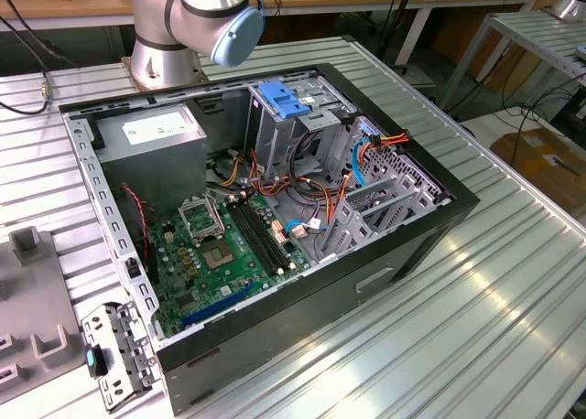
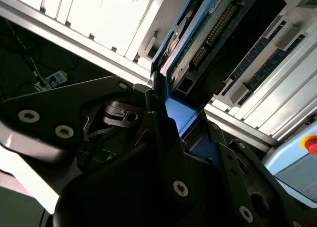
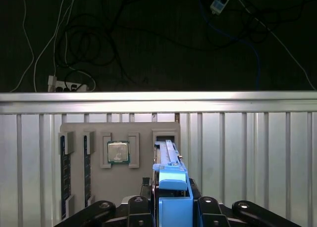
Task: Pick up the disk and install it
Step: 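Pick up the disk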
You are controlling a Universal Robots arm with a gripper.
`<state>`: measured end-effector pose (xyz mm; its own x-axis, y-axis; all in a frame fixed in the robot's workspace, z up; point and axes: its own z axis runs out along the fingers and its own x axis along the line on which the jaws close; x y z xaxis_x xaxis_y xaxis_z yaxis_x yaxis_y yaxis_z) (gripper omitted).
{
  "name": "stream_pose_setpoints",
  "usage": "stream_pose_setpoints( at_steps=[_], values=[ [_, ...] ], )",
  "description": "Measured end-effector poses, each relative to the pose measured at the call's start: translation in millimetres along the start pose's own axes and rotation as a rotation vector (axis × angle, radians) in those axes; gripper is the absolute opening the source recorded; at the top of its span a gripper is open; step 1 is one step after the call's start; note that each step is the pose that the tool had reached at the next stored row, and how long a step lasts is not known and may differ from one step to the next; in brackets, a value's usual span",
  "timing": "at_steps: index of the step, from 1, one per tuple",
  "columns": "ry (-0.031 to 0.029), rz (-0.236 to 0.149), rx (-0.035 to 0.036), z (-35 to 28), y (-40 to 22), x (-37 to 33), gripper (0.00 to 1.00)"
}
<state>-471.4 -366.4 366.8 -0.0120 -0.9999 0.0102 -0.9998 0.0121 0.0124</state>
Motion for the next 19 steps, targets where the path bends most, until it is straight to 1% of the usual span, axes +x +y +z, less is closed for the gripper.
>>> stream_pose_setpoints(
  at_steps=[17,19],
  values=[
    [0.0,0.0,-0.0003,-7.1,0.1,0.1,0.37],
    [0.0,0.0,-0.0003,-8.7,0.1,0.1,0.37]
  ],
)
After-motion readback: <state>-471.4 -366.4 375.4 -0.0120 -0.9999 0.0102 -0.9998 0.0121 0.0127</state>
